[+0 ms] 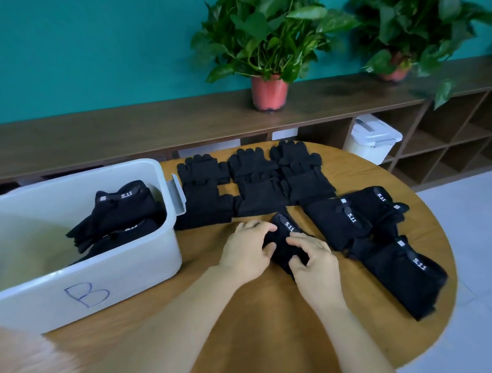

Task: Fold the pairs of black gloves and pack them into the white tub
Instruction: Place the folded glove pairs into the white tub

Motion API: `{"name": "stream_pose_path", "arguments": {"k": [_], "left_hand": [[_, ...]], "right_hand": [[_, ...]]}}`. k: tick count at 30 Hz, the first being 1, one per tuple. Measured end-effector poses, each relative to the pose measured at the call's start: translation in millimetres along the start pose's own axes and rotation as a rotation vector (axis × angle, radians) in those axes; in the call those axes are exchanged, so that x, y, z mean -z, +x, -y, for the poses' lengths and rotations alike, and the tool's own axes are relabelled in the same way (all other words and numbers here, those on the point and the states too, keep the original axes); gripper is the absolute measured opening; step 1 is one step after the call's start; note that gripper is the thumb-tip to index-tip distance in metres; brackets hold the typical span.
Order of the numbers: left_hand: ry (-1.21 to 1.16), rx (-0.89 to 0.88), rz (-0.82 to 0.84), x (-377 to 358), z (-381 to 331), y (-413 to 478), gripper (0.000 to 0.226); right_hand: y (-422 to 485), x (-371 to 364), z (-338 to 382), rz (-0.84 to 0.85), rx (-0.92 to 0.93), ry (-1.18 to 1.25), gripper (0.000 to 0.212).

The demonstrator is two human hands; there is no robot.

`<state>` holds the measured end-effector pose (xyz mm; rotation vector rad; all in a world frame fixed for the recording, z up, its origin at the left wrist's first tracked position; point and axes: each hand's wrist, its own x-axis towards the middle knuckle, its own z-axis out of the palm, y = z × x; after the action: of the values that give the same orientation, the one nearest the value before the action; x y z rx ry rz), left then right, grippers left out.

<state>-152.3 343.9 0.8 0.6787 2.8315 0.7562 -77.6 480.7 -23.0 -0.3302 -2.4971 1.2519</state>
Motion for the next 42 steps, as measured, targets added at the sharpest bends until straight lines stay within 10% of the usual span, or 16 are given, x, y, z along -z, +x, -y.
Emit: {"name": "stream_pose_path", "arguments": {"k": [23, 30, 42], "left_hand": [[-0.365, 0.415, -0.316, 35, 74, -217, 0.014], [-0.456, 0.484, -0.334, 38, 68, -210, 0.026], [-0.456, 0.608, -0.319, 37, 57, -202, 0.033]], "right_hand": [[-81, -34, 88, 0.560, -0.095, 0.579, 0.041], [-84, -16, 95, 0.528, -0.151, -0.190, 0.041], [-98, -35, 104, 0.497, -0.240, -0.152, 0.037]]}}
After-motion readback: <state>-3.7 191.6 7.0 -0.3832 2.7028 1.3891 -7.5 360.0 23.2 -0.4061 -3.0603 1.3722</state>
